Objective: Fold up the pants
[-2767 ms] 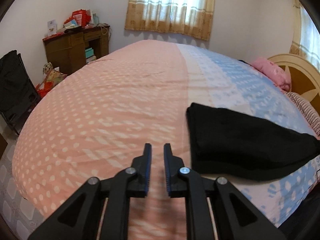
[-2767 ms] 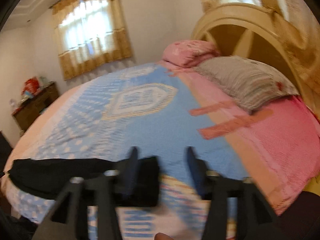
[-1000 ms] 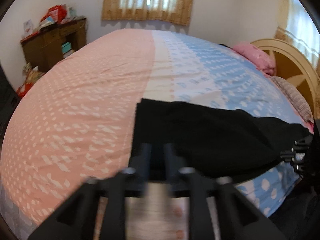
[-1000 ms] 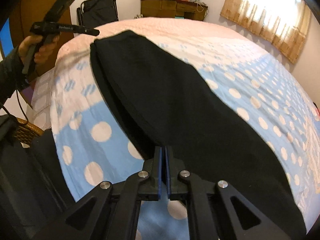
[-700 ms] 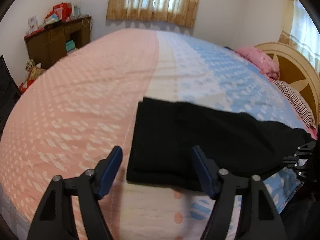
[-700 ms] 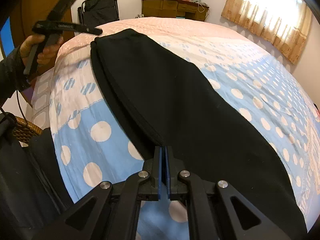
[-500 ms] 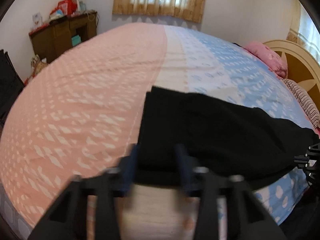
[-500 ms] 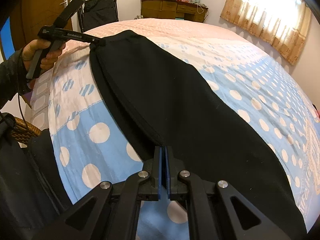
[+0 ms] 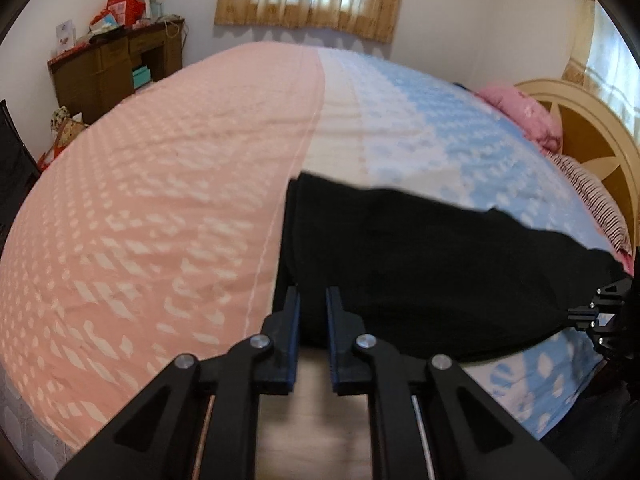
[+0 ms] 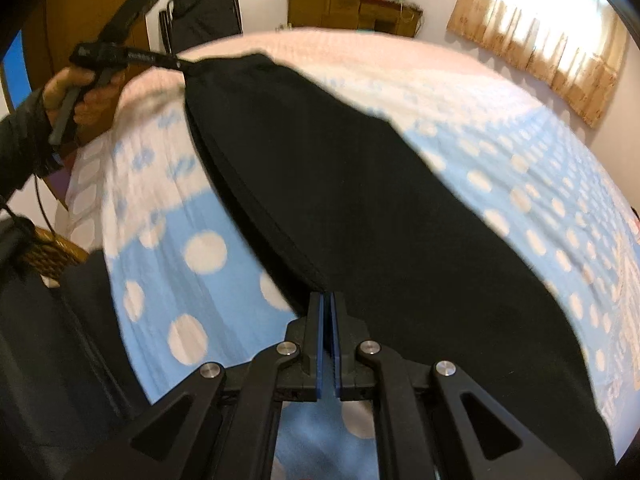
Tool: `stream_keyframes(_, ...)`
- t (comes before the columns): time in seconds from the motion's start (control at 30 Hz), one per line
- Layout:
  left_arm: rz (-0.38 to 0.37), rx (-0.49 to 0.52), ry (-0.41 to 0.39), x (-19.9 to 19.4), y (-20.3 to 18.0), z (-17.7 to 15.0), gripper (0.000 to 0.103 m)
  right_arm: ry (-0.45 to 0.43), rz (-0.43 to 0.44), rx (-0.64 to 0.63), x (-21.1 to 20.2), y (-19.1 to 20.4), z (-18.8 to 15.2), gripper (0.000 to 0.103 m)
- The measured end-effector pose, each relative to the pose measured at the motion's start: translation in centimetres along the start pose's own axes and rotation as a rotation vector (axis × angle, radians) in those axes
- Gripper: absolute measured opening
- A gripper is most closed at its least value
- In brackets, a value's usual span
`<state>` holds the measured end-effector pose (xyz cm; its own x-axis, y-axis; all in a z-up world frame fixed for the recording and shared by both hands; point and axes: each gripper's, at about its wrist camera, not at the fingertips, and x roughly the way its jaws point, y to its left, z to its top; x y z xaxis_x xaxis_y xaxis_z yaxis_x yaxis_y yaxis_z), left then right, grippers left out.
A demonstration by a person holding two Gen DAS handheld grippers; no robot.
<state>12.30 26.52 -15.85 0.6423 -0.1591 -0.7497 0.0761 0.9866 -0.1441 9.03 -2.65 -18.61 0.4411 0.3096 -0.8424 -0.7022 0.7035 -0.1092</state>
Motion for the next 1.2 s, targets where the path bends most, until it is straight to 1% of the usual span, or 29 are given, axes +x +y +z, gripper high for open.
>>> stream_keyframes(0.1, -0.006, 0.017, -0.008, -0.6, -0.2, 0.0, 0.013, 0.005, 0.005, -0.006, 0.3, 0.1, -0.3, 0.003)
stream_keyframes(0.17, -0.017, 0.015, -0.014, -0.9, 0.0, -0.1, 0.015, 0.011, 0.012, -0.008, 0.1, 0.1, -0.1, 0.004)
stream_keyframes(0.23, 0.006, 0.010, -0.012, -1.0, 0.2, -0.1, 0.025, 0.030, 0.014, -0.028, 0.3, 0.3, -0.3, 0.004)
stream_keyframes(0.3, 0.049, 0.012, -0.021, -1.4, 0.5, 0.0, 0.025, 0.025, 0.009, -0.029, 0.2, 0.2, -0.2, 0.006)
stream_keyframes(0.33, 0.076, 0.014, -0.034, -1.9, 0.7, 0.3, 0.028, 0.020, 0.008, -0.015, 0.1, 0.0, -0.1, 0.010)
stream_keyframes(0.37, 0.103, 0.014, -0.055, -2.5, 0.9, 0.6, 0.032, 0.013, 0.004, -0.001, -0.2, -0.2, -0.1, 0.024)
stream_keyframes(0.4, 0.128, 0.015, -0.079, -3.1, 1.0, 0.9, 0.041, 0.004, -0.007, 0.011, -0.6, -0.5, -0.1, 0.036)
stream_keyframes(0.43, 0.159, 0.018, -0.116, -4.0, 1.0, 1.3, 0.049, -0.008, -0.024, 0.023, -1.1, -1.0, -0.1, 0.061)
stream_keyframes(0.47, 0.161, 0.017, -0.142, -4.7, 0.8, 1.6, 0.051, -0.021, -0.039, 0.034, -1.6, -1.4, -0.1, 0.066)
stream_keyframes(0.57, 0.115, 0.029, -0.175, -5.4, -1.2, 2.7, 0.052, -0.076, -0.086, 0.090, -4.3, -3.6, -0.4, 0.066)
stream_keyframes(0.67, 0.045, 0.108, -0.168, -4.3, -5.3, 3.6, 0.054, -0.123, -0.169, 0.157, -7.5, -6.7, -1.2, 0.066)
stream_keyframes(0.73, -0.009, 0.162, -0.156, -3.3, -8.1, 3.8, 0.059, -0.141, -0.228, 0.217, -9.7, -8.9, -2.2, 0.066)
stream_keyframes(0.8, -0.058, 0.217, -0.138, -1.9, -10.9, 3.9, 0.061, -0.152, -0.316, 0.311, -12.6, -11.8, -4.3, 0.066)
stream_keyframes(0.83, -0.086, 0.243, -0.124, -1.1, -12.3, 3.8, 0.061, -0.154, -0.341, 0.341, -13.5, -12.6, -5.1, 0.066)
stream_keyframes(0.87, -0.107, 0.257, -0.111, -0.5, -13.1, 3.7, 0.061, -0.153, -0.387, 0.405, -15.3, -14.3, -6.9, 0.066)
stream_keyframes(0.93, -0.143, 0.283, -0.074, 0.9, -14.8, 3.2, 0.061, -0.146, -0.444, 0.500, -17.7, -16.8, -9.7, 0.066)
stream_keyframes(0.97, -0.154, 0.292, -0.059, 1.5, -15.3, 2.9, 0.061, -0.133, -0.500, 0.566, -19.4, -18.5, -12.0, 0.066)
stream_keyframes(1.03, -0.167, 0.311, -0.021, 2.5, -16.3, 2.2, 0.061, -0.108, -0.588, 0.639, -21.5, -20.7, -15.3, 0.066)
stream_keyframes(1.07, -0.169, 0.317, -0.008, 2.9, -16.5, 1.9, 0.061, -0.080, -0.640, 0.709, -22.8, -22.4, -17.8, 0.066)
stream_keyframes(1.1, -0.173, 0.317, 0.006, 3.3, -16.6, 1.6, 0.061, -0.064, -0.655, 0.752, -23.3, -23.3, -19.3, 0.066)
stream_keyframes(1.13, -0.176, 0.313, 0.015, 3.3, -16.7, 1.3, 0.061, -0.031, -0.663, 0.837, -23.9, -25.1, -21.9, 0.066)
stream_keyframes(1.2, -0.185, 0.305, 0.033, 3.5, -16.8, 0.9, 0.061, 0.000, -0.667, 0.941, -24.2, -27.2, -25.2, 0.066)
